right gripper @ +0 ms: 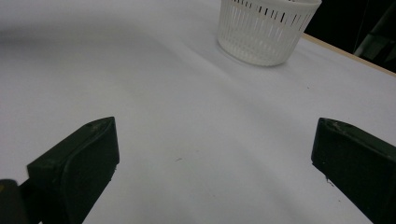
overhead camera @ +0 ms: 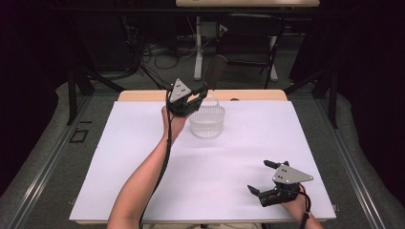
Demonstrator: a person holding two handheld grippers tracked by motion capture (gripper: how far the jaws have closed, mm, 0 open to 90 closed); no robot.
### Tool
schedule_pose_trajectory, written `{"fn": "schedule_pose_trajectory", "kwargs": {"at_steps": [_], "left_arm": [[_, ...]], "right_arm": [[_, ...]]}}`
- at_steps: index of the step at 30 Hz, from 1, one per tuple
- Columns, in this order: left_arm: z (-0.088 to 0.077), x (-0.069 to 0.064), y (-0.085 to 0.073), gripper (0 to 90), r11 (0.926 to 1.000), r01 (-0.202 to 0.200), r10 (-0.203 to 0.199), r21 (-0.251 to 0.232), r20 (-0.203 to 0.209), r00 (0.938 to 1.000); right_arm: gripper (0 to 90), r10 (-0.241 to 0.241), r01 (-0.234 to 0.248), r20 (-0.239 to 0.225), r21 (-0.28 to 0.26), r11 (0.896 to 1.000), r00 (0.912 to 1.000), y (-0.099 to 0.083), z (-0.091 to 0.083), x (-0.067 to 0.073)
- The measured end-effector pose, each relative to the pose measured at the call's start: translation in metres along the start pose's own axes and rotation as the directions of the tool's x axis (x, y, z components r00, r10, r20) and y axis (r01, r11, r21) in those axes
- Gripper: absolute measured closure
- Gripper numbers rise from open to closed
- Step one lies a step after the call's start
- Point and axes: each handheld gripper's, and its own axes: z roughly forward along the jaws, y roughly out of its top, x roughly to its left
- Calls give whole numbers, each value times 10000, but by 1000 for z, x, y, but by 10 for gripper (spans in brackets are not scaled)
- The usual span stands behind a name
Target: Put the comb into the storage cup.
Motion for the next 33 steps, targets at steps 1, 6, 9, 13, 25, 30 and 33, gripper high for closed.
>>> {"fn": "schedule_pose_trajectory", "kwargs": {"at_steps": [1, 6, 9, 13, 25, 30, 33], "left_arm": [[1, 0, -1, 722, 10000, 9, -9, -17, 11, 10000], [3, -2, -4, 722, 10000, -28, 29, -46, 50, 10000], [5, -3, -6, 722, 10000, -4, 4, -74, 73, 10000], [7, -2, -8, 722, 10000, 27, -26, -85, 144, 9999], [10, -2, -11, 722, 10000, 39, -37, -49, 400, 9992], [10, 0, -12, 722, 10000, 26, -23, -49, 516, 9987], [10, 0, -13, 722, 10000, 50, -50, -10, 587, 9983]], "right_arm": [[5, 7, -7, -4, 2, 10000, 10000, 0, 0, 0], [5, 1, -1, -14, 7, 10000, 10000, 0, 0, 0], [5, 8, -8, -23, 9, 10000, 10000, 0, 0, 0], [5, 38, -38, -41, 37, 10000, 10000, 0, 1, 0], [5, -9, 10, -35, 37, 10000, 10000, 0, 0, 0], [5, 19, -19, -39, 36, 10000, 10000, 0, 0, 0], [6, 10, -10, -30, 41, 10000, 10000, 0, 0, 0]]}}
